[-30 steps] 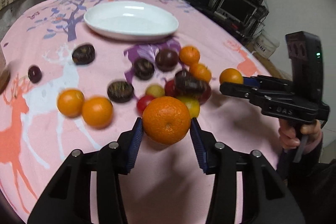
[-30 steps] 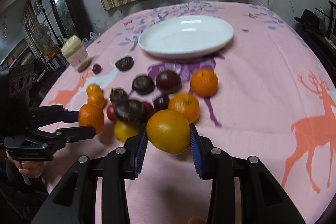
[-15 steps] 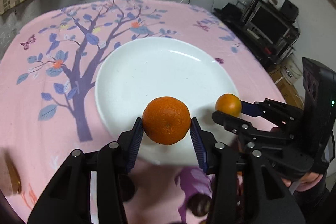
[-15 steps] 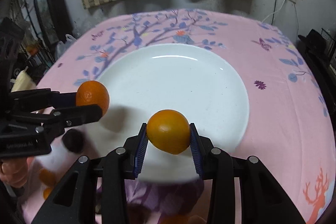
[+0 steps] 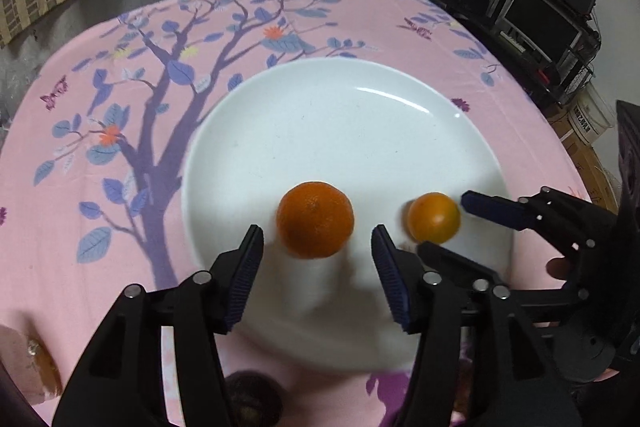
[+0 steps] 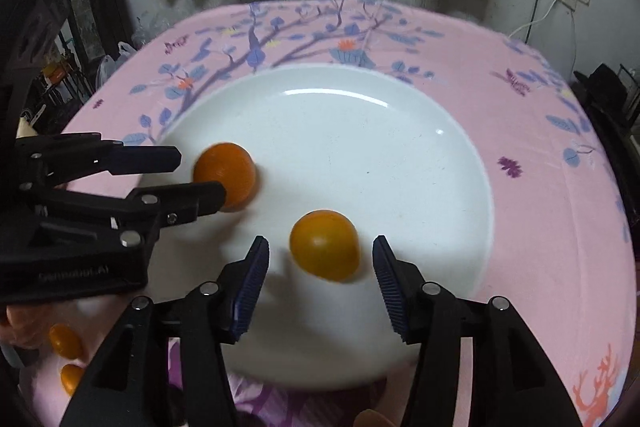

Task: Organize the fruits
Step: 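Carry both oranges over the white plate and open both tools to release them, then grasp the yellow citrus with the right tool while the left tool grasps a small orange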

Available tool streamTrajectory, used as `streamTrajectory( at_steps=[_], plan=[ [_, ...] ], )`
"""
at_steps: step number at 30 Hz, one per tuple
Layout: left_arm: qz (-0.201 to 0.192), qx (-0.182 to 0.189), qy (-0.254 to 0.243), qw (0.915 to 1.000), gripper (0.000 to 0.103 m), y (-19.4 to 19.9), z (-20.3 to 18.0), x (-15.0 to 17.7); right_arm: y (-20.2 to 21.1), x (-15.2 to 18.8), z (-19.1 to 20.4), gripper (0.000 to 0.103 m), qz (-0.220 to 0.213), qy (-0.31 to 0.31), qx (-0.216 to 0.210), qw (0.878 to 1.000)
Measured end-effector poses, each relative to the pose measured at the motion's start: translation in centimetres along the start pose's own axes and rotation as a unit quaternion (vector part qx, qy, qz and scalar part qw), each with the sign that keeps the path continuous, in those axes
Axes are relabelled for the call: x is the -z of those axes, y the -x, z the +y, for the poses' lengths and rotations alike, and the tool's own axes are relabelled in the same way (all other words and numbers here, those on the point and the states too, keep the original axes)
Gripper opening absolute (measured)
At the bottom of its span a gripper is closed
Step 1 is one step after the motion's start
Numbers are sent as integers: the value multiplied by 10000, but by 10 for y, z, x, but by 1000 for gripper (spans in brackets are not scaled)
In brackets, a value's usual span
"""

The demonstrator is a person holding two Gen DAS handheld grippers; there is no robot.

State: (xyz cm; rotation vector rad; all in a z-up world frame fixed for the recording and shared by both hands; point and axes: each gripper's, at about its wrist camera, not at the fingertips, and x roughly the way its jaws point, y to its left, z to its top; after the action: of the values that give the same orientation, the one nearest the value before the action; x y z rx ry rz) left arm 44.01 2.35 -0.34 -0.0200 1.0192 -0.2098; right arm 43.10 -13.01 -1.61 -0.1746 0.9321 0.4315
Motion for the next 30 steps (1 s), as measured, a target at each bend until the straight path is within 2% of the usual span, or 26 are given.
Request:
streamTrajectory(
  at_steps=[1, 4, 7, 11, 13, 15, 17, 20, 22, 23, 28, 30],
  plan=[
    [-112, -10, 10, 9999, 80, 13, 1, 6, 12, 4, 2, 62, -106, 25, 15, 9999],
    [-484, -115, 13, 9988, 88, 50, 7, 30, 57, 30, 10, 68, -497, 143, -98, 9986],
    [-745, -110, 36, 9972, 94, 82, 16, 65, 95, 70, 23, 73, -782, 271, -392, 9958],
    [-952, -292, 372, 9943, 96, 104, 35, 114, 124, 130, 49, 73, -926, 380, -648, 9929],
    [-988, -254, 520, 9934, 96, 109, 44, 134, 129, 153, 61, 73, -917, 361, -564, 9935],
    [-1061, -156, 638, 9922, 96, 113, 51, 149, 131, 171, 67, 73, -845, 125, -547, 9948],
    [-1124, -127, 717, 9910, 96, 115, 57, 162, 130, 186, 67, 73, -659, -273, -722, 9948],
    [-1118, -104, 756, 9908, 96, 116, 61, 177, 126, 199, 71, 71, -434, -545, -841, 9940],
    [-1096, -61, 781, 9909, 96, 118, 64, 183, 124, 203, 79, 62, -350, -546, -846, 9943],
    [-1108, -33, 778, 9908, 96, 119, 66, 186, 122, 204, 83, 61, -321, -531, -857, 9944],
    [-1257, -33, 676, 9898, 96, 129, 65, 198, 108, 196, 89, 49, -187, -660, -857, 9940],
    [-1284, -60, 672, 9894, 96, 131, 67, 202, 104, 192, 91, 49, -189, -694, -750, 9946]
  ],
)
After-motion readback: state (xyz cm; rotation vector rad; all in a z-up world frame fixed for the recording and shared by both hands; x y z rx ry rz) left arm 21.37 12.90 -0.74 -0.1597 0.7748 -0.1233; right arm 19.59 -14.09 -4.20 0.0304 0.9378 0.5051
